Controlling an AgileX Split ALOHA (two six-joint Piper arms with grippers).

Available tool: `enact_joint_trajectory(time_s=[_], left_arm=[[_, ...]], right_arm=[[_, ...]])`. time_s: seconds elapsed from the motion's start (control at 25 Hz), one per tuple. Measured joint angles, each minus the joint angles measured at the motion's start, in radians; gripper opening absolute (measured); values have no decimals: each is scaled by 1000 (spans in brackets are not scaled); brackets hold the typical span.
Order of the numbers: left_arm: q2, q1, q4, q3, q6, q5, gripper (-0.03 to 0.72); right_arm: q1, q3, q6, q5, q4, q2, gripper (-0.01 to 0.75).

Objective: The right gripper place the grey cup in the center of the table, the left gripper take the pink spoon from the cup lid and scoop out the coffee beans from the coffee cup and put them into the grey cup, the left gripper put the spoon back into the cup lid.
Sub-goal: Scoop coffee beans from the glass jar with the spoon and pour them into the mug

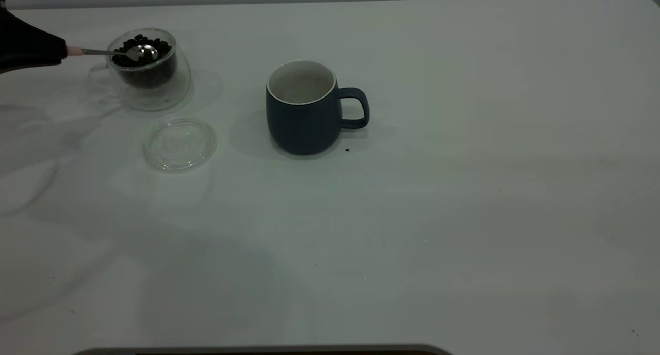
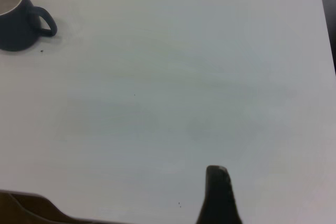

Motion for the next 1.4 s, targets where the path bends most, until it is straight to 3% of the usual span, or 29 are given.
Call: enact_joint_trajectory(time_s=[0.8, 1.4], left_arm=[[45, 2, 29, 0, -256, 59, 123], [45, 67, 17, -1, -327, 145, 122]], right_arm=[[0, 0, -1, 0, 0, 0, 591], [0, 0, -2, 0, 0, 0, 591]])
